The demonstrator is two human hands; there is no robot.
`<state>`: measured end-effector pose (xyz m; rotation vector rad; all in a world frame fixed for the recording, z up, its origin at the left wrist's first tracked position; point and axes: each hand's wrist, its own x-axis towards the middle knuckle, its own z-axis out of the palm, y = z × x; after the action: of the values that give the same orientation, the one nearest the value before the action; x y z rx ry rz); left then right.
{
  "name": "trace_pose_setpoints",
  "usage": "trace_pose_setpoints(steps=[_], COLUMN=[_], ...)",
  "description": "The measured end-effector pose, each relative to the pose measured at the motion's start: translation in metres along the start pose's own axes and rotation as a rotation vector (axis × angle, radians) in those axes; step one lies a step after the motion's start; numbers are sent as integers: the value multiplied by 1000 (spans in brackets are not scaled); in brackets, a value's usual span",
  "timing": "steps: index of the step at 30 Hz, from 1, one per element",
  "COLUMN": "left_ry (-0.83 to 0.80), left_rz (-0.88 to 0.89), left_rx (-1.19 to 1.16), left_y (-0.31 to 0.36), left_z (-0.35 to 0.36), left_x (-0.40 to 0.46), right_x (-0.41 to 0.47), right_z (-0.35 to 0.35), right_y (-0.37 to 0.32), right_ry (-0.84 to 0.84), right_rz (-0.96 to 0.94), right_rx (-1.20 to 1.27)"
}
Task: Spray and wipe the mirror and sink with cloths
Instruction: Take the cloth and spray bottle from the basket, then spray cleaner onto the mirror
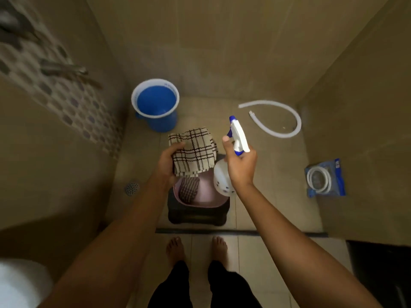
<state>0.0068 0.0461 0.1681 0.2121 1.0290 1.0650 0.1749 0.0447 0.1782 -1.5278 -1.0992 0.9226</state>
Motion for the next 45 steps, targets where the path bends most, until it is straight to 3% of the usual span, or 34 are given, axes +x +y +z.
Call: trace_pose_setpoints(steps=[8, 22, 31, 45], left_ry=[68, 246, 426, 617], left_rz=[237, 607, 822, 1131], left_rx=[-131, -209, -249, -221], left_y=[65, 117, 124, 88], left_z=[31, -1, -64, -108], left_x=[-49, -192, -329, -577], right_x=[17, -42, -159, -383], right_z=[1, 59, 105, 100], right_y=[-84, -174, -223, -294], right_ry=[-72, -492, -825, -1201], right_rz=[-144, -338, -320, -443], right_rx=[178, 284, 261, 457])
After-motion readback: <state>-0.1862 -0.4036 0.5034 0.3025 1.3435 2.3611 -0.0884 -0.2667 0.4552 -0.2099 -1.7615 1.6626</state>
